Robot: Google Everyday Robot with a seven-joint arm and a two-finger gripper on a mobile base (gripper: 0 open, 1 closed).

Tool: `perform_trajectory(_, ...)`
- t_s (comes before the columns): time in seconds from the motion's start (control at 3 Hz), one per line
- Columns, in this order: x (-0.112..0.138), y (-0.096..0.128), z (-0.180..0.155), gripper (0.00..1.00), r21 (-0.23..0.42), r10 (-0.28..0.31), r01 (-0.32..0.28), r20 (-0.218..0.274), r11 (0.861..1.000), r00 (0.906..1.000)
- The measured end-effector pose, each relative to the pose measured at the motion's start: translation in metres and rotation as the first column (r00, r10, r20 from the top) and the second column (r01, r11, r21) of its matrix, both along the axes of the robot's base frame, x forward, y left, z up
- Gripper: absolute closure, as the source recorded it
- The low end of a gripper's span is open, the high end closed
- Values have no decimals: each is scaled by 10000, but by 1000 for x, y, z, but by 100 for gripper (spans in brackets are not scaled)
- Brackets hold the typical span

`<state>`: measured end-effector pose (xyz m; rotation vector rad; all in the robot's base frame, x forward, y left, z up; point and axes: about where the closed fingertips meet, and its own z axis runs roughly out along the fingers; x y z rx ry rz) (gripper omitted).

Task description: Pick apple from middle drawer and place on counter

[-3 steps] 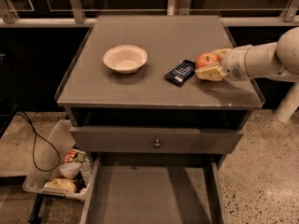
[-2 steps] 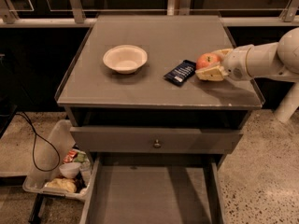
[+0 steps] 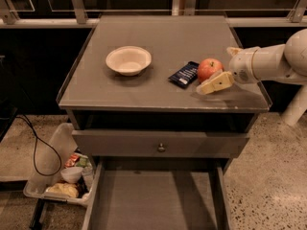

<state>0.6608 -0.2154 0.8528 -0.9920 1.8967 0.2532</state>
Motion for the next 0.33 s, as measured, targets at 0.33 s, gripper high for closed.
perform_trajectory(0.33, 0, 0, 0, 0, 0, 0, 0, 0, 10000, 10000)
